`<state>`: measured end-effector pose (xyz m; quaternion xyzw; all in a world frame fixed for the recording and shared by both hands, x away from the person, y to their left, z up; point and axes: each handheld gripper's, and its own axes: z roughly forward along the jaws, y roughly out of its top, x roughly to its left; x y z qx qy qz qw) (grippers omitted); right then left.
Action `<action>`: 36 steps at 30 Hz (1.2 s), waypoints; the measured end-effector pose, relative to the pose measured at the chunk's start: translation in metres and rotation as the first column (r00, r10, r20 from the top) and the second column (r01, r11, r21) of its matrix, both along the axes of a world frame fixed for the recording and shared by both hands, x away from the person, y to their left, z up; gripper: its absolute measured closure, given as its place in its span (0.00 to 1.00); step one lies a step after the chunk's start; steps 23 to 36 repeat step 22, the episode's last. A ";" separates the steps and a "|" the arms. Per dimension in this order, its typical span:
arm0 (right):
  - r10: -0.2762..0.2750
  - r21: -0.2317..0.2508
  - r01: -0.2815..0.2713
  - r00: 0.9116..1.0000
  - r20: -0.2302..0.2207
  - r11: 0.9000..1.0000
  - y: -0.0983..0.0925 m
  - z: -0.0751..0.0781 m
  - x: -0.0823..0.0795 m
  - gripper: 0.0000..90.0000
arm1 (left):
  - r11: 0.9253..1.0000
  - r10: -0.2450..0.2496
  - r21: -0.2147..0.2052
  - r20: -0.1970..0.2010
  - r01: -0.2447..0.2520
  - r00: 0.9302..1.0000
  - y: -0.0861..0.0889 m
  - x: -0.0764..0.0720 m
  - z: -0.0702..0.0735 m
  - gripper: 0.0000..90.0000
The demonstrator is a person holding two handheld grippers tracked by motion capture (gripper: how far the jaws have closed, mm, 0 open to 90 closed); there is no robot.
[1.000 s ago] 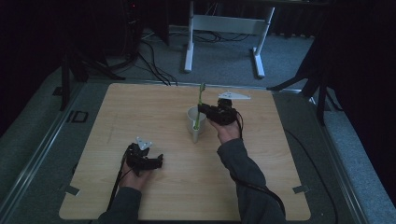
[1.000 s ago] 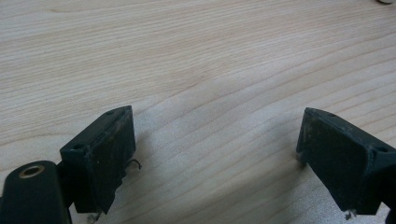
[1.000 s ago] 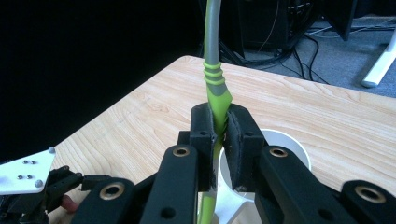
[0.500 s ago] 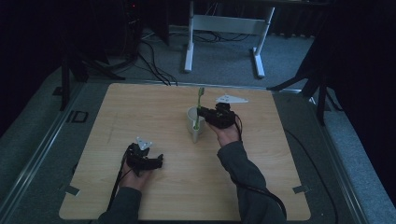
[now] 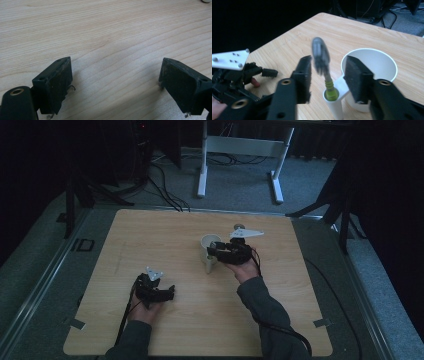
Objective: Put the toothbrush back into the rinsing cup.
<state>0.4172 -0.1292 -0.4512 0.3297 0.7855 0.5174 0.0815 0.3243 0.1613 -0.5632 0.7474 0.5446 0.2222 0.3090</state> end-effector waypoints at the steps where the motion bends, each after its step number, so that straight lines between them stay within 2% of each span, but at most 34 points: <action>1: 0.000 0.001 0.000 1.000 -0.004 1.000 0.000 -0.001 0.000 0.58 | 1.000 0.000 0.000 0.000 0.000 1.000 0.000 0.000 0.000 0.13; 10: 0.008 -0.023 -0.008 1.000 0.004 1.000 0.000 -0.002 -0.003 0.54 | 1.000 0.002 -0.002 0.001 -0.002 1.000 0.000 0.000 0.000 0.13; 16: 0.020 -0.049 -0.021 1.000 -0.012 0.999 -0.002 -0.009 -0.006 0.53 | 1.000 0.002 -0.003 0.000 -0.002 1.000 0.000 0.000 0.000 0.13; 22: 0.017 -0.052 -0.018 1.000 -0.025 0.998 -0.008 -0.013 -0.007 0.53 | 1.000 0.003 -0.003 0.002 -0.003 1.000 0.000 0.000 0.000 0.13; 36: 0.017 -0.052 -0.018 1.000 -0.025 0.998 -0.008 -0.013 -0.007 0.53 | 1.000 0.003 -0.003 0.002 -0.003 1.000 0.000 0.000 0.000 0.13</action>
